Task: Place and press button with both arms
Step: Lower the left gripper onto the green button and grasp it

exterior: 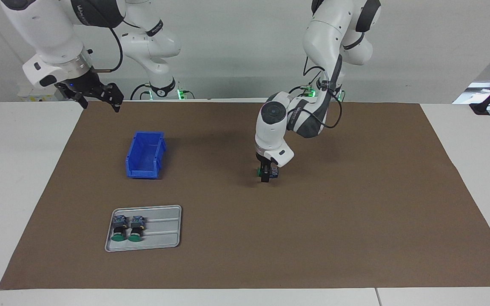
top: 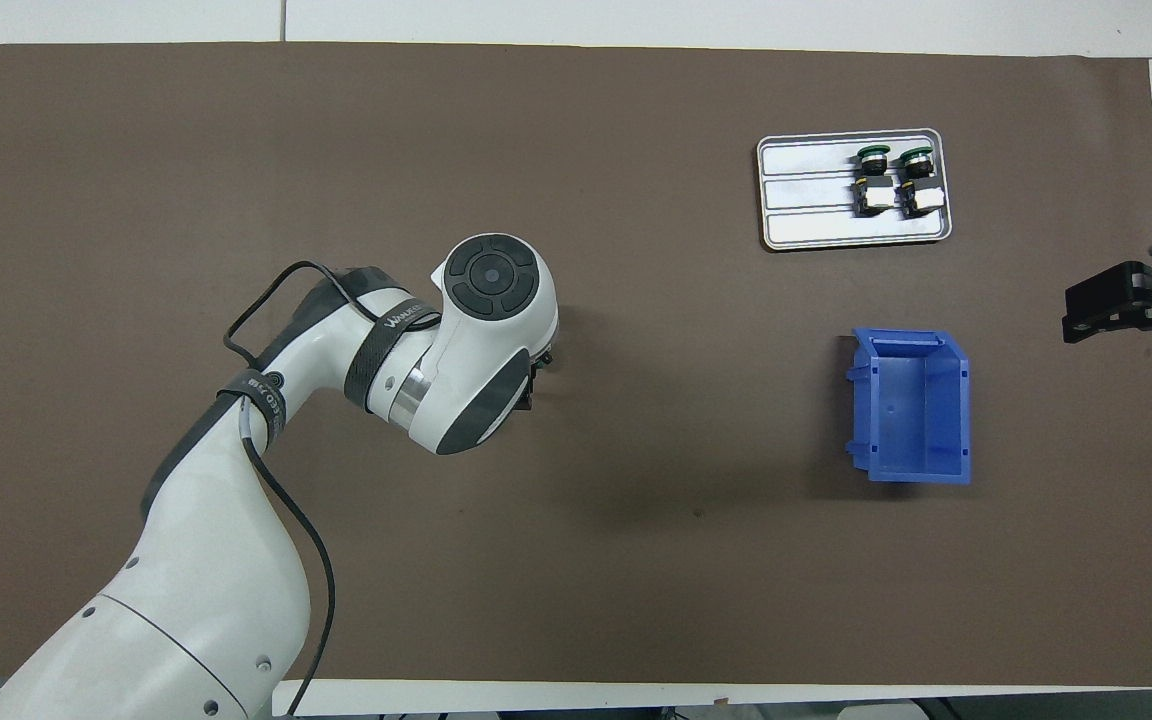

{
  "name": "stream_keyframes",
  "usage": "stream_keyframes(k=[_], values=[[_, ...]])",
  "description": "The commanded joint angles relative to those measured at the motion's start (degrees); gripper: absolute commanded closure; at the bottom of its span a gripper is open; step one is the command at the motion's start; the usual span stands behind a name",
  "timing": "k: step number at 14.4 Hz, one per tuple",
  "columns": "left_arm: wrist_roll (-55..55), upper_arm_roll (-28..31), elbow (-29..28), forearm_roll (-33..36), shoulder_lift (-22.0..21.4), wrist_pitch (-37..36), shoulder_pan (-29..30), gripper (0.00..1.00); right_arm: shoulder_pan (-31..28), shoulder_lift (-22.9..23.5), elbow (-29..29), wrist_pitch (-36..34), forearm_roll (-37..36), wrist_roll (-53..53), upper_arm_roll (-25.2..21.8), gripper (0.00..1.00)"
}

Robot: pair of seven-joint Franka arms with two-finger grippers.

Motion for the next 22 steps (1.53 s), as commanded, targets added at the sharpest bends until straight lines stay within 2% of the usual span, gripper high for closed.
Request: stream_keyframes(k=[1,3,5,10,17,20,22], values=[[-0.86,0.87,-0.32,-0.34,0.42,1.39,-0.78,0.11,-0.17,-0.72,-1.06,0.34,0.46,-1.04,-0.16,0.02],[-0.86,0.78,-0.32,-0.34,0.42,1.13,-0.87,0.22,-0.17,-0.72,-0.98,0.34,0.37,-1.04,-0.16,0.02],[-0.94,0.78,-0.23,-0.34,0.42,1.13,-1.31,0.41,-0.17,-0.72,-1.06,0.34,0.37,-1.04,-0.16,0.02],[-0.77,0.78,-0.05,-0.34,0.42,1.13,-1.31,0.74,-0.17,-0.72,-1.06,0.34,0.46,-1.04,-0.16,0.02],[1.86,0.96,2.06,-0.16,-0.46,-1.69,-0.08,0.9,-0.17,-0.72,-1.06,0.43,0.46,-1.04,-0.16,0.02],[4.85,0.87,0.3,-0.42,-5.37,-2.47,2.45,0.92,-0.17,-0.72,-0.98,0.43,0.37,-1.04,-0.16,0.02],[4.95,0.78,-0.05,-0.6,-7.14,-2.57,2.82,0.92,-0.17,-0.72,-0.97,0.34,0.46,-1.04,-0.16,0.02]])
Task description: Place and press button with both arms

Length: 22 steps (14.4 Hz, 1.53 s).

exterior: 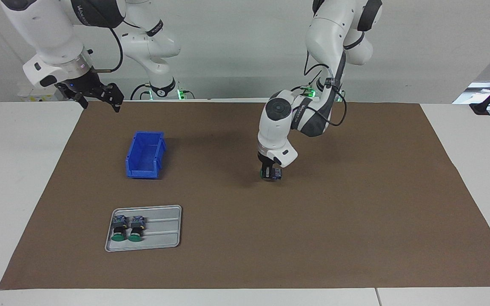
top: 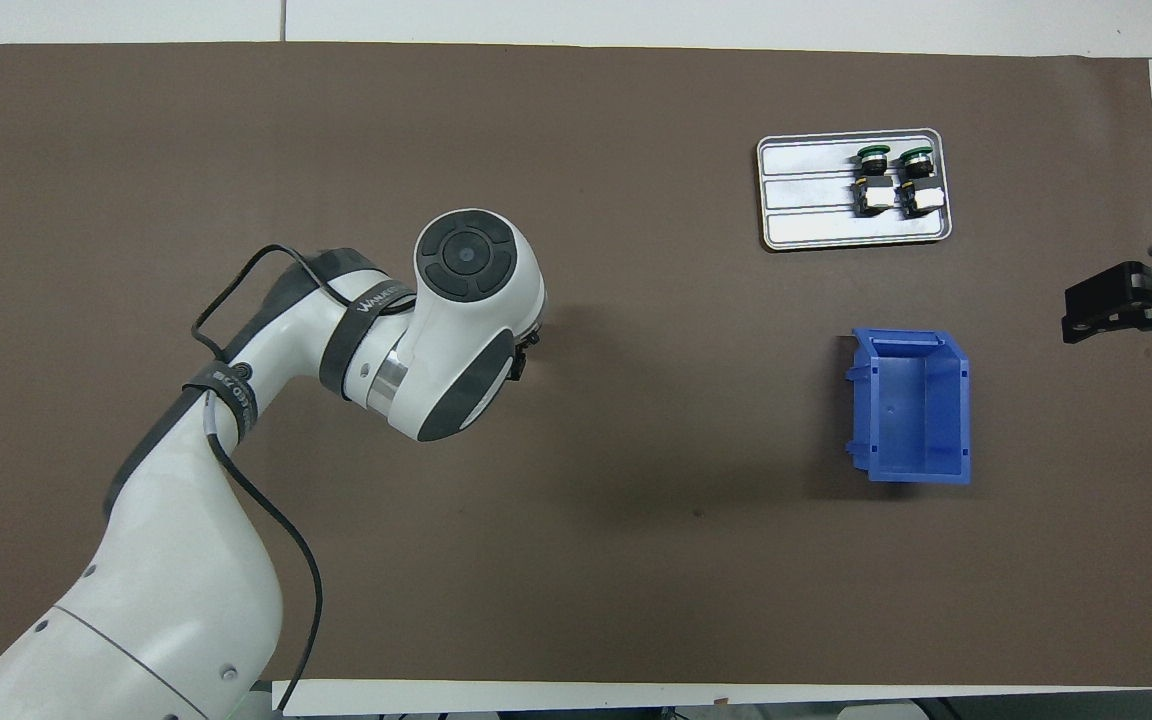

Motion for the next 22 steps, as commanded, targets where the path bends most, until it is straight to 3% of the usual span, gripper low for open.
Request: stream_keyframes(k=[1,8,13,16,22], values=[[1.54,-0.06,-2.41,-2.1,-4.83,-1.45,1.21,0.92,-0.17,-0.72,-0.93,0.35,0.46,-1.04,-0.16,0.02],[20.15,0.02,-5.58,-26.16,-7.3,-1.01,7.1,0.92,-0.17,-0.72,-0.93,0.43,0.46,-1.04,-0.16,0.02],[41.14,0.02,-13.21,-50.76,-9.58,8.29,8.68,0.92,-0.17,-0.72,-1.01,0.35,0.37,-1.04,-0.16,0.02],[50.22,0.02,-15.33,-63.44,-10.64,8.57,9.12,0.92,-0.17,-0.72,-0.93,0.35,0.46,-1.04,-0.16,0.02],[62.27,0.02,-14.9,-79.19,-5.55,6.2,10.18,0.92,-0.17,-0.72,-1.01,0.43,0.46,-1.04,-0.16,0.02]])
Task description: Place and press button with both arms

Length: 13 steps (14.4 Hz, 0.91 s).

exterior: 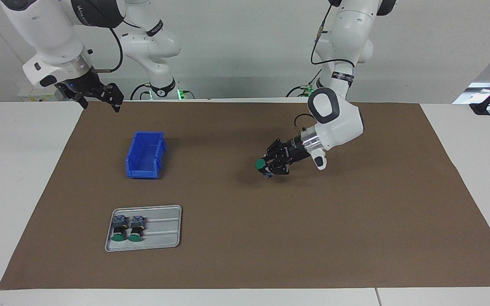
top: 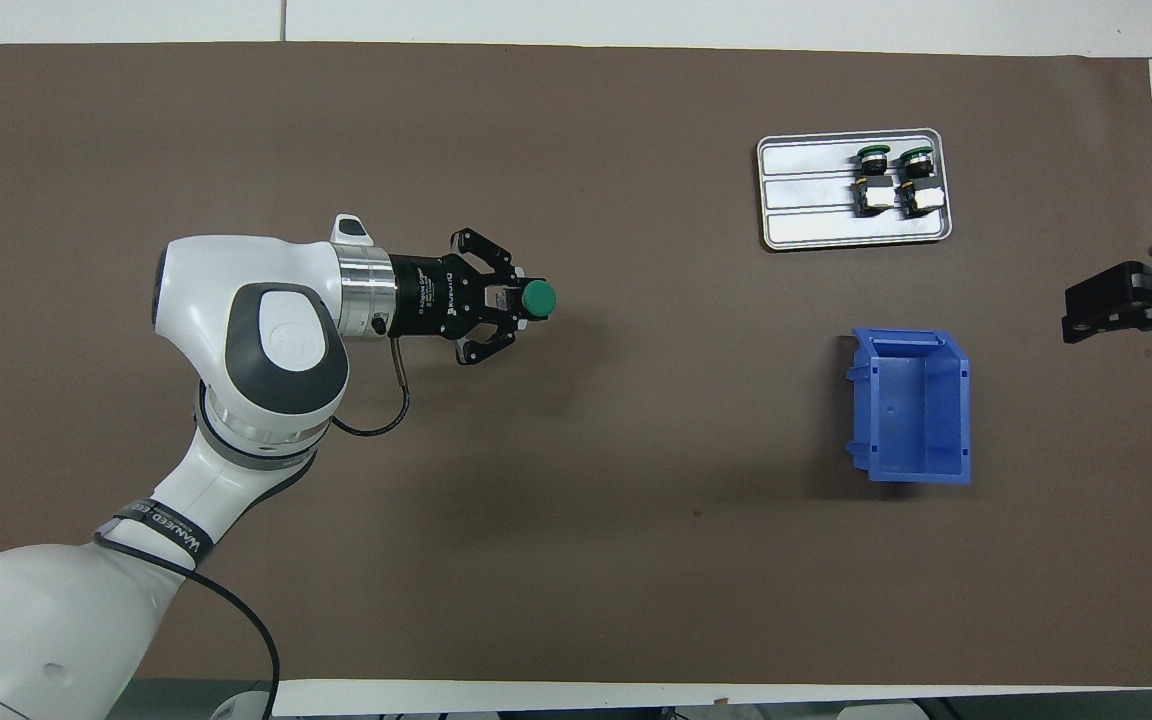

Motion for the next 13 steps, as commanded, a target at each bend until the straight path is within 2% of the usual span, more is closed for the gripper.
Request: stream_keyframes(k=[1,4,6,9,13], values=[[4.18,-0.2,-0.2,-4.08,1.75,-1.88,1.39,0.92,-0.17,-0.72,-0.92,0.35,0.37,-1.04,-0.16,0.02],[11.37,-0.2,-0.64,-8.74,2.99,-8.97,5.67,0.92,-0.17,-0.63,-1.01,0.35,0.46,-1.04,-0.16,0.02],[13.93,-0.2,-1.16,-9.01,3.16,-12.51,7.8,0.92,-0.17,-0.63,-1.01,0.35,0.46,-1.04,-0.16,0.02],[21.57,-0.2,-3.8,-15.06,4.04,-12.78,7.8,0.92,-0.17,-0.63,-1.01,0.35,0.46,-1.04,-0.16,0.02],[23.43,-0.2,-5.38,-16.3,4.39,-14.88,8.76,0.92,-0.17,-0.63,-1.01,0.35,0.46,-1.04,-0.16,0.02]])
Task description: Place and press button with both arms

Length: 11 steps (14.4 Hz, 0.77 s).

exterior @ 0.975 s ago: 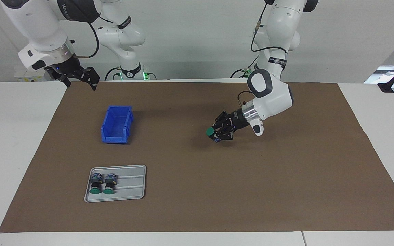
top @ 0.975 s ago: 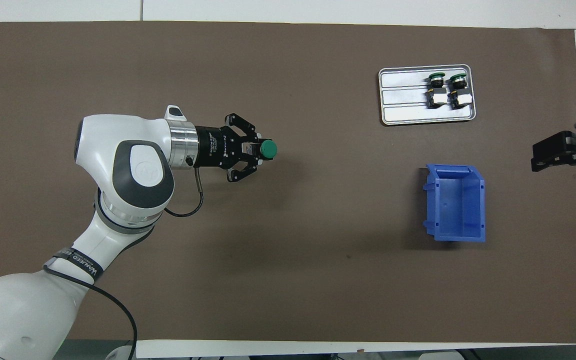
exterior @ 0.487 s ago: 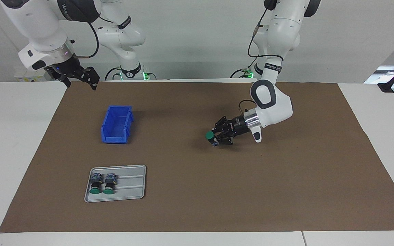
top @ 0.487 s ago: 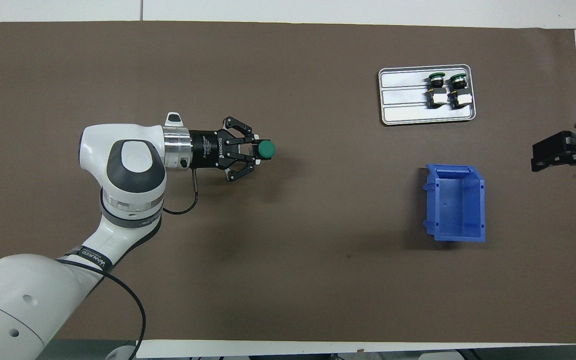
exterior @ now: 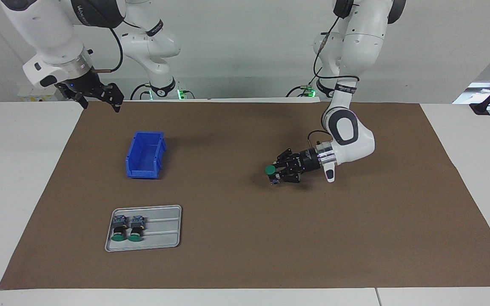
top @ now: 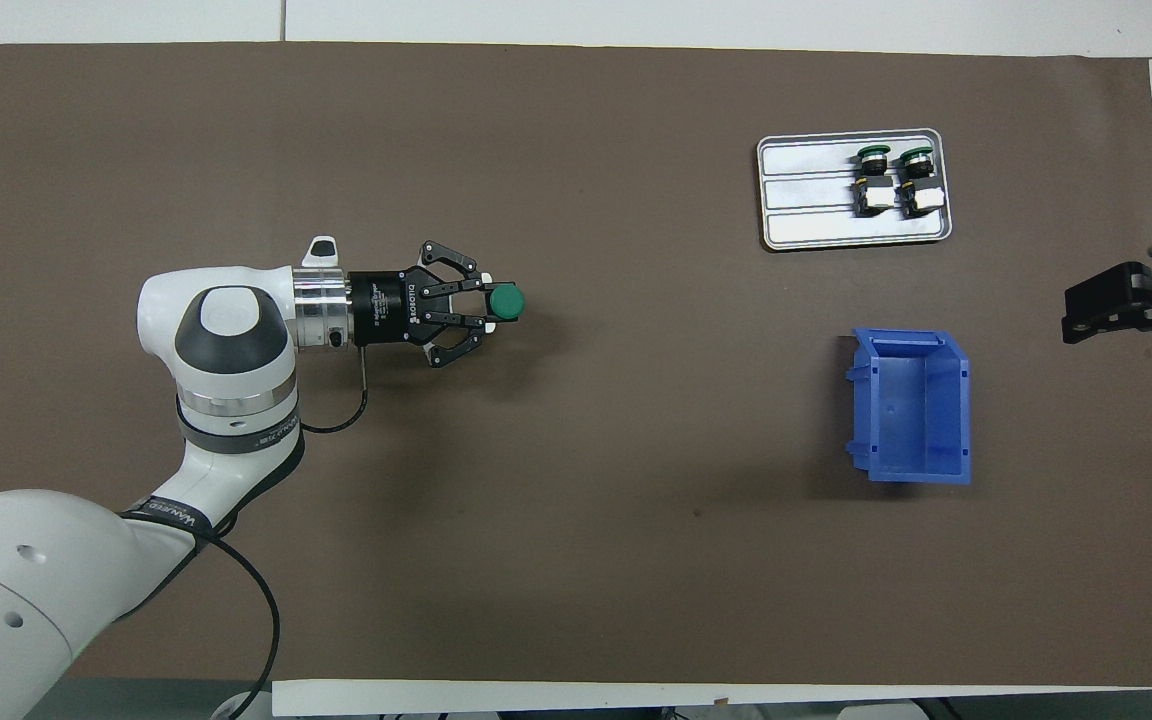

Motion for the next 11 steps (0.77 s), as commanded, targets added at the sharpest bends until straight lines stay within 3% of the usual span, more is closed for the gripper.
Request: stream_keyframes(k=[1,3,6,11], values=[[4.06,-0.02,-2.17,-2.21,-0.46,-3.24,1.68,0.92,-0.17,-0.63,-0.97,0.35,0.46,-1.04,-0.16,0.02],[5.66,-0.02,-3.13,-2.39,-0.2,-6.49,3.61,0.92,-0.17,-0.63,-0.97,0.35,0.46,-1.04,-0.16,0.02],[8.03,-0.02,-3.75,-6.25,0.94,-6.77,3.27,0.92,-0.17,-0.63,-0.97,0.35,0.46,-1.04,-0.16,0.02],[8.04,-0.1,-4.36,-6.96,1.03,-7.21,2.83,0.92,-0.17,-0.63,-0.97,0.43,0.37,-1.04,-0.16,0.02]])
